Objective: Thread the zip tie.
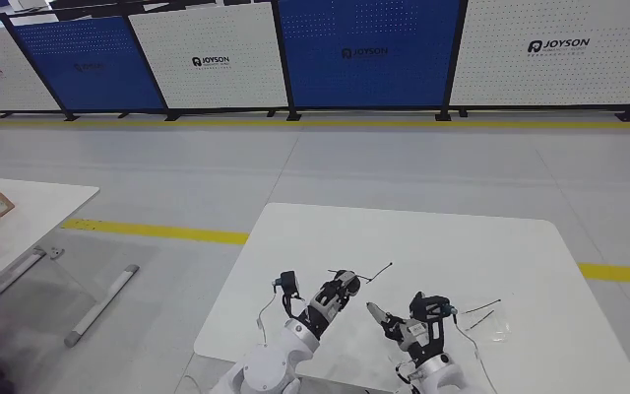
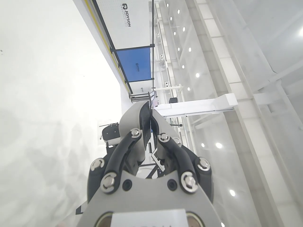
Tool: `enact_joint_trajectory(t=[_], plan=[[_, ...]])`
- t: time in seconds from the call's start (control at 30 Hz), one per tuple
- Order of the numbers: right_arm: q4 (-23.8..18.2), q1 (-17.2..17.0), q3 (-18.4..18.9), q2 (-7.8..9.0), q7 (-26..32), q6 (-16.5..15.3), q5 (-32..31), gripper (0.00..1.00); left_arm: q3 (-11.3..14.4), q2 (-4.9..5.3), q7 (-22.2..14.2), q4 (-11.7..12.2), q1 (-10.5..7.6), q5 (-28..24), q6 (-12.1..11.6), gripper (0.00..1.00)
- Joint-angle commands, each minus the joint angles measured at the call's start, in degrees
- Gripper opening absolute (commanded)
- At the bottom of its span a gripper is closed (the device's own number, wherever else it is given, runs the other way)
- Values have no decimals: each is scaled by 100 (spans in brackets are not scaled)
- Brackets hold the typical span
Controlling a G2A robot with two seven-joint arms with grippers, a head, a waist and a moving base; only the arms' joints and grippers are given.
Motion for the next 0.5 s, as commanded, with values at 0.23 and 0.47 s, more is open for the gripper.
enact_joint_trajectory(t=[0.23, 0.47], plan=[[97, 150, -44, -27, -148, -82, 149, 100, 150, -28, -51, -6, -61, -89, 24, 0], [120, 153, -30, -29, -181, -48, 170, 100, 153, -28, -51, -1, -64, -89, 25, 0]])
